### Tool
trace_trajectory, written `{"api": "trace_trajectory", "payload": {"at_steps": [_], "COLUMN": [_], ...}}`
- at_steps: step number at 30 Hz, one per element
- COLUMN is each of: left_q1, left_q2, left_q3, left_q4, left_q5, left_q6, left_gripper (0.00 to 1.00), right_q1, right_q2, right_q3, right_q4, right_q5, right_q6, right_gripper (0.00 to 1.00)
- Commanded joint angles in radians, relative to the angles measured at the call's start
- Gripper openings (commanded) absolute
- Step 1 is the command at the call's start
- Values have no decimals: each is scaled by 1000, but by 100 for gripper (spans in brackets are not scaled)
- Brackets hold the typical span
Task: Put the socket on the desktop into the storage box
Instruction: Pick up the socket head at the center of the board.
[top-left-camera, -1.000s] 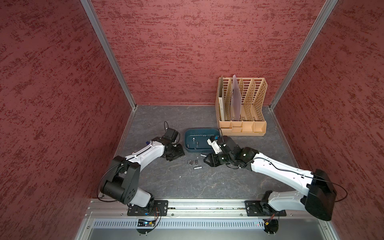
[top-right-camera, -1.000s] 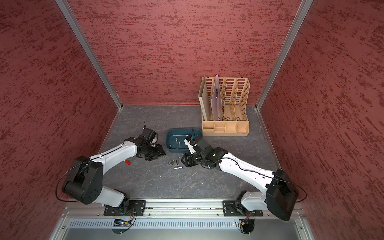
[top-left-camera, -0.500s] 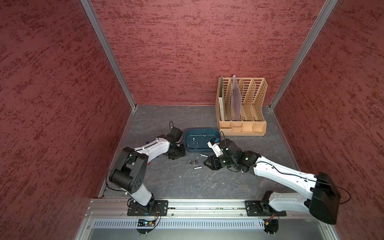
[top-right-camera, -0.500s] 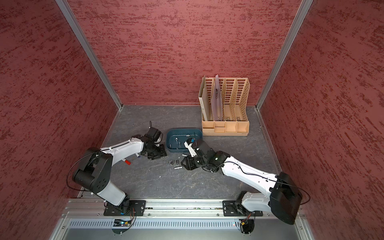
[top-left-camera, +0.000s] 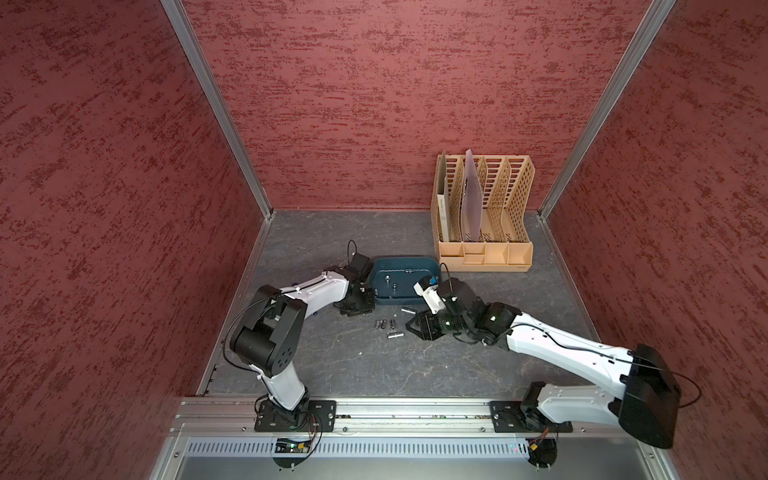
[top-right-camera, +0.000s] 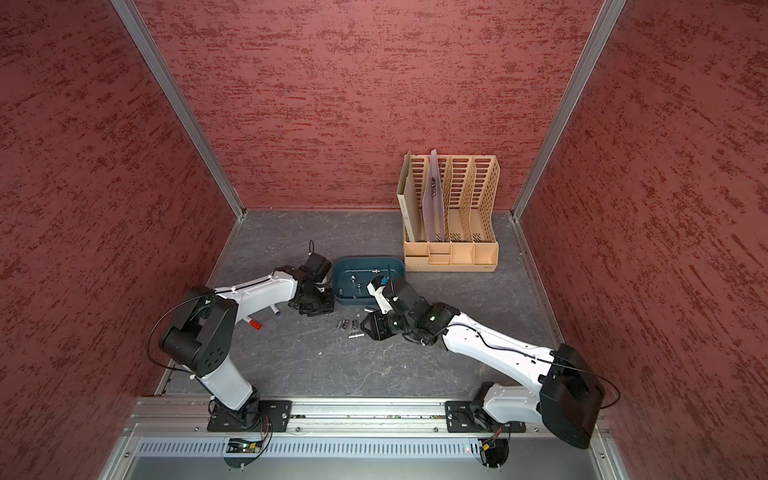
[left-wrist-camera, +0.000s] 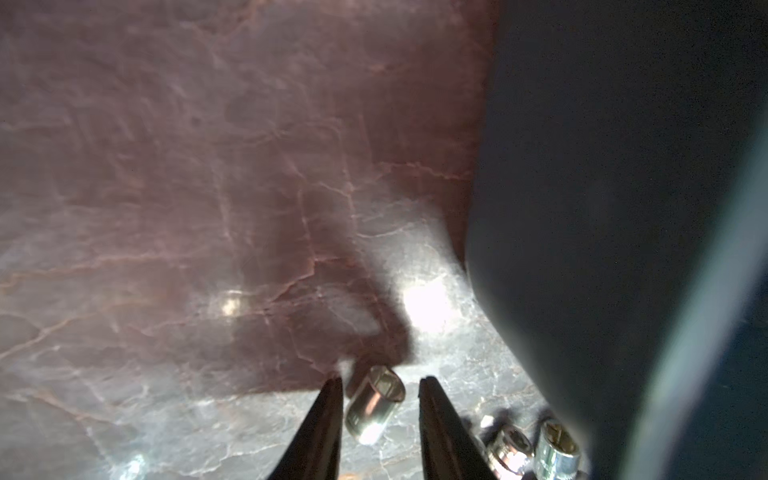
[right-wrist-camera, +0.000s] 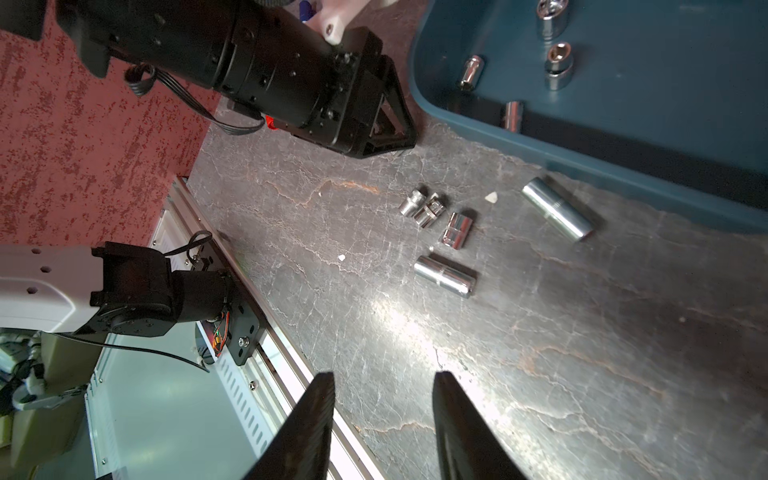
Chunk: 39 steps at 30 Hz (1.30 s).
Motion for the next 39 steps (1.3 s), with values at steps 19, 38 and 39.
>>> {"api": "trace_trajectory", "payload": {"at_steps": [19, 38, 39], "left_q1": [-75, -66, -65], "left_q2": [34, -175, -176], "left_q3": [9, 65, 79], "left_q4": [-42, -122, -126], "left_q5": [-116, -51, -46], "left_q6": [10, -19, -18], "left_gripper": [9, 8, 8], "right_q1": [4, 3, 3], "right_q2": [-1, -11, -12], "right_q3": [-25, -6, -4], "right_q4": [39, 45, 41], "right_q5": [2, 36, 43], "right_q6": [11, 56, 59], "right_gripper": [44, 43, 43]}}
